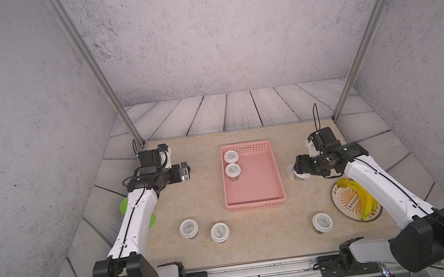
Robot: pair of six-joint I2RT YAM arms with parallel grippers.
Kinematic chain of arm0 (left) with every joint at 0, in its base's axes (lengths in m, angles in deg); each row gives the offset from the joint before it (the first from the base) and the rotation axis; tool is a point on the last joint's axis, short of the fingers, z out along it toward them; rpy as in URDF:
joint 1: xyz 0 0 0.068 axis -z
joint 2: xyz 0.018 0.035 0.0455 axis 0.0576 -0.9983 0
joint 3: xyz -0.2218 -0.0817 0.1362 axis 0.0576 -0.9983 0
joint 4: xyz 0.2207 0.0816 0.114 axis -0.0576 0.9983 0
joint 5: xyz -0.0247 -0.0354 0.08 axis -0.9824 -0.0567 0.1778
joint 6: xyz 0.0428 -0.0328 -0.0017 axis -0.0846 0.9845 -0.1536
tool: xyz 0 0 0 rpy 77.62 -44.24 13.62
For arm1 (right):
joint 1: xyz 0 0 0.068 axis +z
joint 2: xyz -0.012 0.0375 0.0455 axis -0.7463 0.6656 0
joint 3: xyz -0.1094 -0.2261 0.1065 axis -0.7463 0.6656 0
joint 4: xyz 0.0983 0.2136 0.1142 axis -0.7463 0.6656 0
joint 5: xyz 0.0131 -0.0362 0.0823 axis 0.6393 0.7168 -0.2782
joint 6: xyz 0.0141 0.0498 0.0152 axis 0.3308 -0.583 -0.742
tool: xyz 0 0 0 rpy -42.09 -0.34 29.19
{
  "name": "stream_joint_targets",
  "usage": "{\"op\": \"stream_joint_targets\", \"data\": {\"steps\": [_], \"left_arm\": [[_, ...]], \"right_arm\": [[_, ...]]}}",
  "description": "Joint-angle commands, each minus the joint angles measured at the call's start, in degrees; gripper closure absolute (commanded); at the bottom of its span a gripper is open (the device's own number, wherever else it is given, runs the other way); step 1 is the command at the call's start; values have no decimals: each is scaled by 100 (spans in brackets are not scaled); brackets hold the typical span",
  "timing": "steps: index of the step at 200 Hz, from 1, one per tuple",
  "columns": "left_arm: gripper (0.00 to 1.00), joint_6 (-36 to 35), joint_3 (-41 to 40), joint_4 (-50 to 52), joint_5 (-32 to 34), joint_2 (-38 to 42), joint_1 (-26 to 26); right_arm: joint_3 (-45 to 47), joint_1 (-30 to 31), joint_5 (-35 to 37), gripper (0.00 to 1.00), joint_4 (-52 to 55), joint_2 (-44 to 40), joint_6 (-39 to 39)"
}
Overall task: Put the yogurt in the basket
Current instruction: Pick up the yogurt from the center of the board, then place the yogurt in the basket.
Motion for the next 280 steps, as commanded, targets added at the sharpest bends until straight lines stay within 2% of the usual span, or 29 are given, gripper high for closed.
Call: {"op": "stream_joint_targets", "data": {"steps": [1,104,198,280], "left_arm": [[1,-10,-61,32,-45,167,-87],[2,10,-105,30,-99,365,-236],[2,13,-130,14,-126,388,-269],[2,16,-133,-1,-139,369,-284]], "right_arm": [[-344,-22,-279,22,75,245,69],[-1564,74,-1016,23,-263,1647,-98],[-3308,703,-1135,24,-131,3375,-172],[-4596,1011,-1152,25,96,4665,-246]]}}
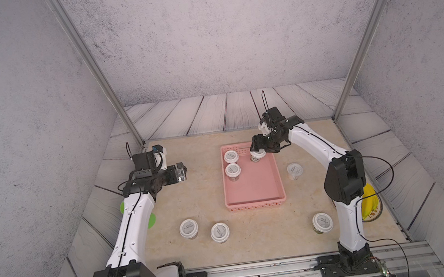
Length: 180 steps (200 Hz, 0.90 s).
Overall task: Put the yogurt in the basket
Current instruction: Place the yogurt in the basket.
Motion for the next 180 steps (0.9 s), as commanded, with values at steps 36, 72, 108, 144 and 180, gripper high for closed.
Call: {"op": "stream_joint_targets", "data": {"steps": [36,72,108,144,180], "left_arm": [[2,15,-29,2,-68,72,-62],[2,12,-63,-51,-129,61,-66],[1,20,-65,-54,-137,40,-64],[2,16,-36,-28,-110,27,-66],[2,18,-15,-13,-111,-2,-70]], "right_arm": [[-946,191,29,25,381,811,-26],[-1503,232,71,25,561,1313,-7],[-1826,273,96,25,614,1660,1],[-2008,288,166,25,678,1894,37],[-2229,293,315,25,843,2075,116]]}}
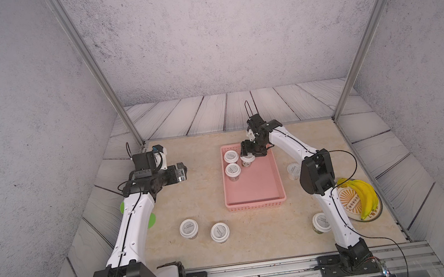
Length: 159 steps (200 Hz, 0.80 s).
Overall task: Put the yogurt in the basket
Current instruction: Place the yogurt in the basket.
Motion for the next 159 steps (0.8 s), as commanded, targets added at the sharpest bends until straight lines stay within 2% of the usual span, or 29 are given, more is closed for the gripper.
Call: {"op": "stream_joint_targets", "data": {"steps": [1,91,159], "left_arm": [[2,22,-15,-11,-48,-3,-63],[2,26,-19,1,-49,17,-79],[2,27,-55,-39,-83,56,-95]], "right_arm": [[-134,24,197,25,185,51,75],[-374,36,279,25,251,244,114],[-319,85,336,16,220,111,130]]}}
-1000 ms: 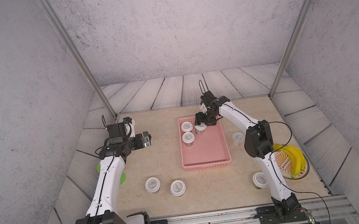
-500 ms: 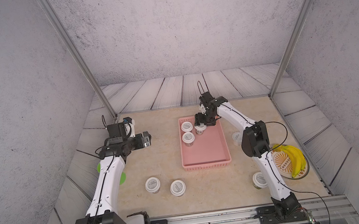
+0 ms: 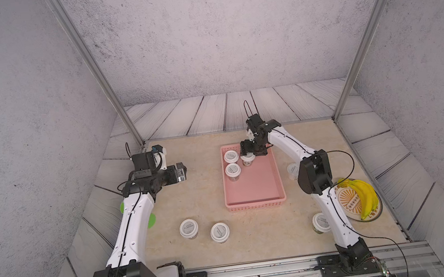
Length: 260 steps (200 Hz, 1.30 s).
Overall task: Put the yogurt in the basket
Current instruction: Place the yogurt in the basket.
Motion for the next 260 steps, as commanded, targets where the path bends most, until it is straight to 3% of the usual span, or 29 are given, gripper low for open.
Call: {"op": "stream_joint_targets", "data": {"steps": [1,163,260], "left_arm": [[2,25,-58,-40,-65,56,-63],[1,-97,-131,-46,-265,201,-134],[2,-364,-180,-10,-634,266,-186]], "right_arm": [[-14,41,125,16,120,-77,61],[989,21,299,9,-37,-1614,181],[2374,-54,822,0,-172,-2948,467]]}}
